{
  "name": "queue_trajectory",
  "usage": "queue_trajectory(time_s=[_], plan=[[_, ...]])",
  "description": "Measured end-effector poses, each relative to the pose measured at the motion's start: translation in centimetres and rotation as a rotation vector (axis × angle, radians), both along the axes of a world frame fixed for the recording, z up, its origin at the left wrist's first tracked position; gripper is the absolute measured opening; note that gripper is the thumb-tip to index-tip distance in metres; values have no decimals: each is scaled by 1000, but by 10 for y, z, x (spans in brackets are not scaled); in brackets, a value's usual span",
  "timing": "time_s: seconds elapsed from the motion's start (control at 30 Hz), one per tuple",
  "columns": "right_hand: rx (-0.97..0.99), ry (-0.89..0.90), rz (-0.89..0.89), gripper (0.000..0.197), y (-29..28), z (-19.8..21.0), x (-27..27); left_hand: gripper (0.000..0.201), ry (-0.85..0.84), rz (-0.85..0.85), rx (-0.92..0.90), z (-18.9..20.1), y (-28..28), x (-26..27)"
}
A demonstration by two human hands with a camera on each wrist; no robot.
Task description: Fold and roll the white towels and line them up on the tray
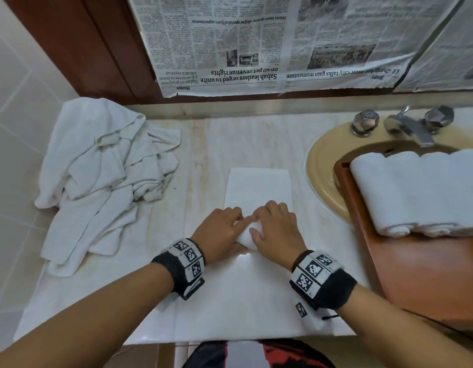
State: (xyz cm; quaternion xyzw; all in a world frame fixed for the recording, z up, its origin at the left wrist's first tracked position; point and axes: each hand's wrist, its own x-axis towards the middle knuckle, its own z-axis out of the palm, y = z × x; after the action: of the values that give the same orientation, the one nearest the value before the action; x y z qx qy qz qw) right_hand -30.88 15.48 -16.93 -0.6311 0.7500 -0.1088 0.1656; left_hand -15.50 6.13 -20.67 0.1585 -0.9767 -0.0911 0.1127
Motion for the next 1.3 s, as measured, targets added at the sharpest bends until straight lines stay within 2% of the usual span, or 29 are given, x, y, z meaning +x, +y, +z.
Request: queue_trajectory(time_s=[0.1, 0.13, 0.2, 0.27, 0.33, 0.43, 0.5, 0.57, 0.6, 0.67, 0.73, 0.83, 0.9, 0.97, 1.03, 1.1, 1.23, 1.3], plan=[[-54, 81, 40, 62, 7, -5, -4, 69, -72, 12, 71, 12, -6, -4], [-50, 117, 57, 65, 8, -6, -8, 69, -132, 42, 127, 18, -9, -7], [-19, 169, 84, 65, 9, -6, -16, 66, -295, 124, 267, 25, -13, -12], [-23, 175, 110, 65, 12, -6, -22, 65, -382, 163, 406, 27, -17, -16], [-4, 201, 142, 63, 16, -6, -25, 68, -424, 178, 515, 29, -20, -19], [68, 172, 204, 56, 19, -6, -32, 88, -478, 187, 700, 38, -21, -22], [136, 72, 186, 59, 16, -4, -38, 82, -455, 208, 790, 40, -19, -25], [171, -37, 132, 62, 9, 0, -43, 66, -383, 222, 716, 36, -14, -24], [187, -97, 96, 62, 5, 2, -45, 56, -312, 218, 589, 34, -11, -24], [227, -218, 28, 59, -2, 3, -50, 41, -92, 157, 226, 25, -2, -21], [276, -307, -10, 56, -9, 2, -56, 49, 18, 73, -5, 14, 10, -16], [287, -361, -49, 48, -20, 1, -60, 85, -28, 81, -111, -1, 14, -13], [240, -261, -32, 47, -27, 2, -60, 85, -20, 89, -96, -4, 7, -13], [185, -77, -17, 51, -28, 6, -54, 73, -41, 79, -67, -2, -1, -16], [97, 84, -37, 49, -21, 6, -43, 74, -115, 90, 40, 5, -11, -20], [-36, 134, 0, 45, -6, -2, -31, 77, -206, 148, 180, 11, -21, -23], [-103, 239, 120, 77, 11, -22, -30, 67, -327, 230, 451, 18, -26, -25], [-137, 267, 125, 71, 9, -22, -34, 65, -330, 254, 611, 23, -27, -27]])
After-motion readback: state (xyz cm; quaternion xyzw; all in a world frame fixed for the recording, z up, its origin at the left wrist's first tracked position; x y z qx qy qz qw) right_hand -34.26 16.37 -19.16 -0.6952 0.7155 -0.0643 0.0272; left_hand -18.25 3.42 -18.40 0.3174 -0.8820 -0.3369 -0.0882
